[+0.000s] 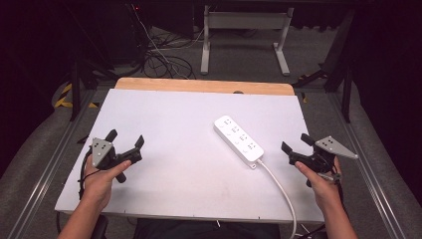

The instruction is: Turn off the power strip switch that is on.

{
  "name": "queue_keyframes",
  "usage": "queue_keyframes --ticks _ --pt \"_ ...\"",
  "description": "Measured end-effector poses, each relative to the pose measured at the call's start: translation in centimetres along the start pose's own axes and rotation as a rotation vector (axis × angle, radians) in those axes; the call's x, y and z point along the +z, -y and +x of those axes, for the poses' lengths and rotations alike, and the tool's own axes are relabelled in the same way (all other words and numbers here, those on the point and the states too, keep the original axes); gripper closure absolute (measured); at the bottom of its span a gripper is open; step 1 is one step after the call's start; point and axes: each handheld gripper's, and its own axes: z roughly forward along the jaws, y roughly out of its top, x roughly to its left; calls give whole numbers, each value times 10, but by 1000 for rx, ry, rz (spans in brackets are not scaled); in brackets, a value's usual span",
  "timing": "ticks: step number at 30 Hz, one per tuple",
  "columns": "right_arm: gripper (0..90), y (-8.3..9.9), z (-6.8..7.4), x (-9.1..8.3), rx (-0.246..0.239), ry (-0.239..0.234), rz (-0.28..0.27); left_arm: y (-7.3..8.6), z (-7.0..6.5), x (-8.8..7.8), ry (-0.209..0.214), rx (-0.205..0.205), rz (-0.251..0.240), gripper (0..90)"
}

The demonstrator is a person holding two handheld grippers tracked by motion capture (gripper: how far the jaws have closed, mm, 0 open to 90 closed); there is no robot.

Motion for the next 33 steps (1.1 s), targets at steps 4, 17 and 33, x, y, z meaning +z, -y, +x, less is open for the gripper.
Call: queue_keyframes --ticks 4,17,33 --pt "157 1 1 -1 -7 0 3 0 0 1 3 2 1 50" --pt "314 1 0 -8 9 -20 -3 -1 -3 7 19 5 6 52" --pt "900 -3 3 -20 -2 -73 11 -1 -4 11 32 -2 7 56"
